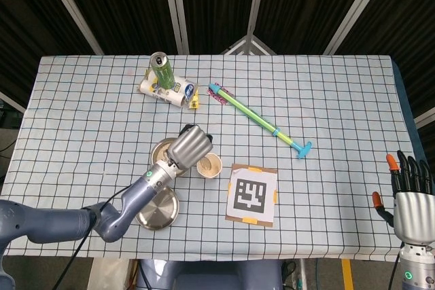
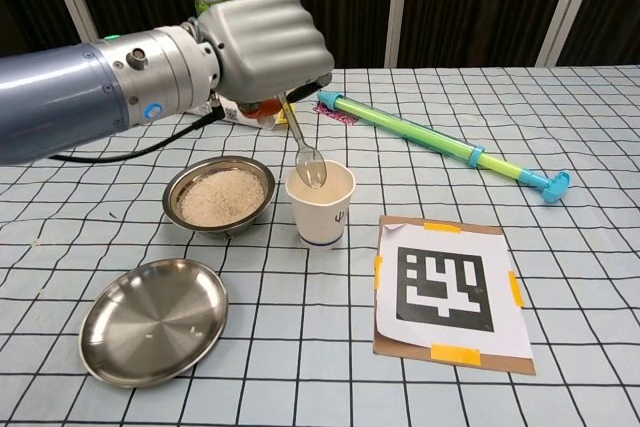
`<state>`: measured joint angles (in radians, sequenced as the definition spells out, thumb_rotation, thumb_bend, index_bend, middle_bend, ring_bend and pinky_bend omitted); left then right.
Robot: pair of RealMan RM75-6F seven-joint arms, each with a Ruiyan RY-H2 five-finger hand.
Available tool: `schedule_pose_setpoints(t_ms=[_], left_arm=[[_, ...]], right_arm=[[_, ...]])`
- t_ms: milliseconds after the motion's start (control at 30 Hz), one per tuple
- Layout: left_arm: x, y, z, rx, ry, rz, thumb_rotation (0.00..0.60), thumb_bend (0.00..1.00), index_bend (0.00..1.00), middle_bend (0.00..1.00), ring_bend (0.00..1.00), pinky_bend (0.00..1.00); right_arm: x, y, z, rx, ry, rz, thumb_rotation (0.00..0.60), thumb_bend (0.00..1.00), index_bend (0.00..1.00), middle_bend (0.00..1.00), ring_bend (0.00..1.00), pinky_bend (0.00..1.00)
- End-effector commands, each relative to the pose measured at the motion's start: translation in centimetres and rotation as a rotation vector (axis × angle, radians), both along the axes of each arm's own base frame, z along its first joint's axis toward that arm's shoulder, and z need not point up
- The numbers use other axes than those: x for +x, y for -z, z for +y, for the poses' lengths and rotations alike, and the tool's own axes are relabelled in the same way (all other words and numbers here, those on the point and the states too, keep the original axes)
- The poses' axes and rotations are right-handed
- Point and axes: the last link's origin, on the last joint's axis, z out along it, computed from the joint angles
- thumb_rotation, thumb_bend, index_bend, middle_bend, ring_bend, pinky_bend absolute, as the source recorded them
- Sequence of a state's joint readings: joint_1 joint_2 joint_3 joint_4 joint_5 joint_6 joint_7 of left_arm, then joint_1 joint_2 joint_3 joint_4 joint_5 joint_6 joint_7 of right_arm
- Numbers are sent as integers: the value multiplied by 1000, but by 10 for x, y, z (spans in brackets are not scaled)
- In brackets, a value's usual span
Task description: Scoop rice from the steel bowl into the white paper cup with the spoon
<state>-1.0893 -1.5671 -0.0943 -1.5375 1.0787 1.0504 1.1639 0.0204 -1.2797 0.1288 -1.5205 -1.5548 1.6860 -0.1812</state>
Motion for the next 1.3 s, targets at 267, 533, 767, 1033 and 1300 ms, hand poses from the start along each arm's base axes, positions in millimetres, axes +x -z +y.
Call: schedule_pose_setpoints(t_ms=[267,533,767,1033,1300], left_arm=[[-51,-40,-42,-139,-460,-281,600,530,560,994,1000,1000],[-101,-53,-70,-169,-618,-258,600,528,560,994,1000,1000],[-134,-46,-80,-188,-723,-231,600,515,553,992,1000,1000],[-149,-33,-87,-217,-769,-187,600,474,539,988,1000,1000],[-154,-25,-91,-218,-777,-175,600,256,501,983,1000,1000]], right_arm=[[0,0,-1,3,2,0,600,383,0,0,0,0],[0,0,-1,8,7,3,600,383,0,0,0,0],[0,0,-2,11,11,5,600,383,0,0,0,0],[0,0,-2,10,12,6,600,383,0,0,0,0],[0,0,-1,8,11,6,600,383,0,0,0,0]])
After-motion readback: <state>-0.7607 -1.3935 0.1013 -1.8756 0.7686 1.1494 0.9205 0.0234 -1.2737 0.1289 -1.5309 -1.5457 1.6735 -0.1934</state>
